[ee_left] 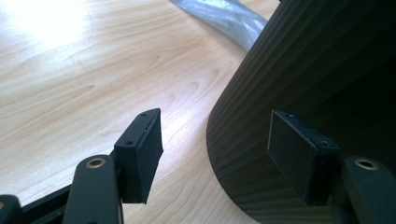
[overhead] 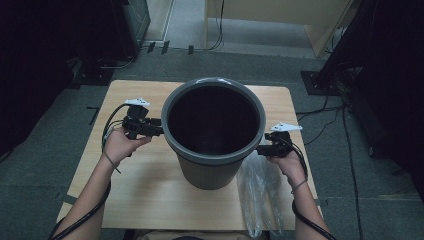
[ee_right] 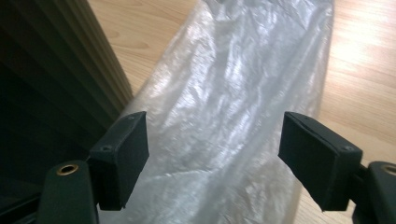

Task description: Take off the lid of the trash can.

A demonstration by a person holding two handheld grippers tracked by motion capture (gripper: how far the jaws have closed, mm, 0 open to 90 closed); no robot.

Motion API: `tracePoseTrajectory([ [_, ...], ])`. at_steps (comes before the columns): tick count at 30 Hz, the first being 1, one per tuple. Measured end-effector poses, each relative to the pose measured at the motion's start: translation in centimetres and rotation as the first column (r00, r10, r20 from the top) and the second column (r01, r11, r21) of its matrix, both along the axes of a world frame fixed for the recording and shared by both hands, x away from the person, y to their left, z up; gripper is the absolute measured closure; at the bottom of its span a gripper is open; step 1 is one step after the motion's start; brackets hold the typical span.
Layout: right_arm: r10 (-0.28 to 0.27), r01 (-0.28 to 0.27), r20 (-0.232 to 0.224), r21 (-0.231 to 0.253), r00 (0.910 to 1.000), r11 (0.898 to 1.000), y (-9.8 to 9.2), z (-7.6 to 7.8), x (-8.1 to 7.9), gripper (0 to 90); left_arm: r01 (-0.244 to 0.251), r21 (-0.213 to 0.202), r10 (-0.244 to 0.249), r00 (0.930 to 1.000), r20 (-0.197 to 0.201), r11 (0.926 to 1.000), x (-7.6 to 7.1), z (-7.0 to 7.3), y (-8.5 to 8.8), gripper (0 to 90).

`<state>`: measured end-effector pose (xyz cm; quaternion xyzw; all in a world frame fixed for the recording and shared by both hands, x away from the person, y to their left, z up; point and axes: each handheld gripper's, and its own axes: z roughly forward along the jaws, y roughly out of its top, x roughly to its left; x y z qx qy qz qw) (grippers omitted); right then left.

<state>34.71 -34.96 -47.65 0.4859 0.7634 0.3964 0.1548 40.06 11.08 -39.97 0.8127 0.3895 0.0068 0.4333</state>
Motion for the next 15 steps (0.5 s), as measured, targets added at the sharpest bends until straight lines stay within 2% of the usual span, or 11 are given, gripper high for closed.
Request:
tracePoseTrajectory([
  [5, -0.003, 0.002, -0.003, -0.022, 1.0, 1.0, -0.6, -0.7, 0.3, 22.6, 0.012, 0.033, -0.012, 0.9999, 0.01, 0.9994, 0.4, 0.6, -0.3, 34.6],
  [9, -0.003, 0.003, -0.015, -0.011, 0.9999, 1.0, -0.8, -1.1, 0.6, 24.5, 0.01, 0.047, -0.01, 0.9998, 0.018, 0.9988, 0.8, 1.1, -0.4, 34.5],
  [11, -0.01, 0.01, -0.022, -0.008, 0.9997, 1.0, -0.9, -1.6, 1.0, 24.9, 0.007, 0.06, -0.008, 0.9996, 0.026, 0.9982, 1.2, 1.8, -0.5, 34.4],
  [13, -0.012, 0.011, -0.03, -0.008, 0.9995, 1.0, -1.0, -1.8, 1.1, 24.4, 0.01, 0.063, -0.012, 0.9993, 0.035, 0.998, 1.3, 2.3, -0.6, 34.1],
  [15, -0.021, 0.02, -0.037, -0.008, 0.9991, 1.0, -1.1, -2.1, 1.3, 23.7, 0.005, 0.041, -0.007, 0.9991, 0.043, 0.9991, 1.3, 2.8, -0.5, 33.9],
])
